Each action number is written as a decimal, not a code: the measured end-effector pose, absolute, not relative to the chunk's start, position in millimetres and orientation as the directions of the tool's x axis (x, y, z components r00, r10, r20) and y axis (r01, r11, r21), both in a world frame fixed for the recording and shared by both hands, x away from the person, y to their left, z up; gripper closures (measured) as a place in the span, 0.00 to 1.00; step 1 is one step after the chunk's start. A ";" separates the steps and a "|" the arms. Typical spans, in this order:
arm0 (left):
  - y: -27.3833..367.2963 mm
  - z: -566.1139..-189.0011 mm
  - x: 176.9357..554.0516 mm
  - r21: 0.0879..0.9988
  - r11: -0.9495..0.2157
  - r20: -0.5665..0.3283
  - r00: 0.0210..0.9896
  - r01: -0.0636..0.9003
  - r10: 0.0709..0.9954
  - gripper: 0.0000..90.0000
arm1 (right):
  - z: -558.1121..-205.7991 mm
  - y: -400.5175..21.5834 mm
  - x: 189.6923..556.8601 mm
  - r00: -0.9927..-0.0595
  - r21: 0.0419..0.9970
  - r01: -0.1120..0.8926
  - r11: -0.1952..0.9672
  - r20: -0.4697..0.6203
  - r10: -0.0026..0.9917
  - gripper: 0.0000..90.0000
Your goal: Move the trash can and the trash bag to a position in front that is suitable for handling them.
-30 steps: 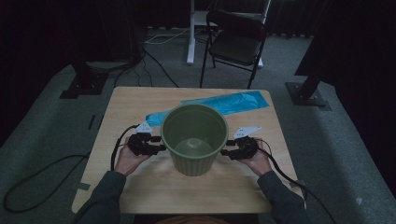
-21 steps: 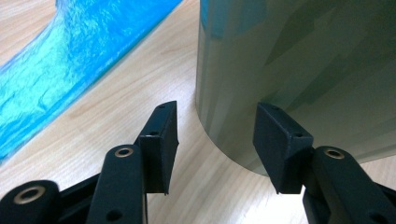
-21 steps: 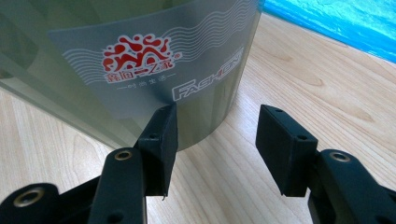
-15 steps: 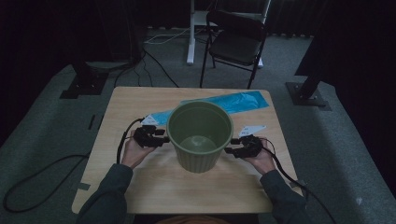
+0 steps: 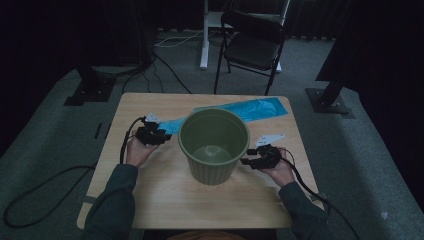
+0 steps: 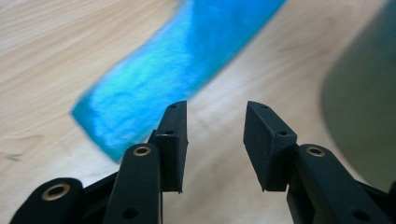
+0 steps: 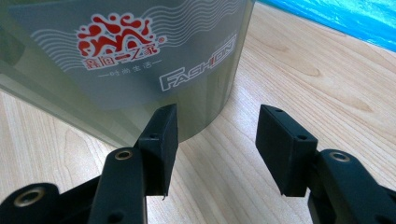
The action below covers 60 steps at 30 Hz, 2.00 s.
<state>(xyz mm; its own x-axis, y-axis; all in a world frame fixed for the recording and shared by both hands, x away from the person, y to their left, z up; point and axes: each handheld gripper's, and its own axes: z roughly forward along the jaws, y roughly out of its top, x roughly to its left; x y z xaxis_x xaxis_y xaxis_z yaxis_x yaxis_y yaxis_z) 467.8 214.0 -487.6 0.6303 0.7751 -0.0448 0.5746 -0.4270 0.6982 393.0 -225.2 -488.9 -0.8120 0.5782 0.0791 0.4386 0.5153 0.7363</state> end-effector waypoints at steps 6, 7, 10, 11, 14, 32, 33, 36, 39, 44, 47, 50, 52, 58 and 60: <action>221.5 -494.0 488.5 0.694 -0.398 -0.032 0.577 0.601 0.816 0.64 | -489.6 -224.7 393.2 -0.813 0.734 0.438 0.519 0.078 0.576 0.54; 221.3 -495.4 491.1 0.690 -0.396 -0.028 0.570 0.606 0.821 0.63 | -490.0 -224.4 393.5 -0.815 0.733 0.437 0.522 0.076 0.575 0.54; 219.3 -501.2 501.7 0.671 -0.400 -0.017 0.553 0.624 0.833 0.59 | -491.0 -223.6 393.4 -0.816 0.729 0.437 0.527 0.074 0.573 0.53; 218.7 -502.9 504.4 0.673 -0.392 -0.022 0.547 0.627 0.837 0.59 | -491.1 -223.4 393.3 -0.817 0.728 0.437 0.529 0.074 0.572 0.53; 215.4 -510.0 513.4 0.661 -0.377 -0.047 0.537 0.649 0.842 0.57 | -491.0 -223.6 393.4 -0.817 0.727 0.437 0.529 0.075 0.572 0.53; 190.4 -525.9 525.6 0.609 -0.438 0.008 0.548 0.661 0.837 0.64 | -494.8 -220.5 392.9 -0.823 0.714 0.439 0.546 0.076 0.563 0.53; 190.6 -525.3 525.5 0.607 -0.436 0.007 0.544 0.665 0.839 0.68 | -495.0 -220.3 392.8 -0.824 0.714 0.438 0.547 0.075 0.562 0.53; 191.3 -524.9 525.2 0.605 -0.436 0.006 0.543 0.667 0.840 0.81 | -495.4 -219.9 392.7 -0.825 0.713 0.437 0.548 0.074 0.561 0.53; 194.8 -522.5 521.5 0.583 -0.452 0.004 0.554 0.675 0.832 0.96 | -495.3 -220.0 391.9 -0.827 0.712 0.433 0.553 0.069 0.558 0.53; 211.2 -520.8 508.1 0.563 -0.474 -0.009 0.579 0.677 0.816 0.99 | -495.3 -223.0 391.8 -0.823 0.711 0.439 0.549 0.073 0.563 0.53; 229.5 -521.3 494.6 0.568 -0.456 -0.042 0.577 0.686 0.815 0.99 | -495.3 -224.6 392.1 -0.819 0.712 0.444 0.543 0.078 0.568 0.53; 245.6 -521.9 478.8 0.571 -0.450 -0.058 0.581 0.686 0.812 0.99 | -494.8 -224.4 392.3 -0.819 0.714 0.446 0.540 0.081 0.568 0.53; 254.9 -522.1 466.9 0.573 -0.455 -0.058 0.587 0.682 0.808 0.99 | -494.6 -223.6 392.2 -0.821 0.715 0.442 0.542 0.078 0.566 0.53; 275.5 -521.7 424.8 0.570 -0.477 -0.044 0.605 0.669 0.795 0.98 | -495.1 -222.6 392.4 -0.822 0.712 0.444 0.544 0.081 0.564 0.53; 276.8 -520.6 419.8 0.564 -0.489 -0.029 0.607 0.666 0.794 0.97 | -495.2 -222.5 392.5 -0.822 0.711 0.445 0.544 0.082 0.564 0.53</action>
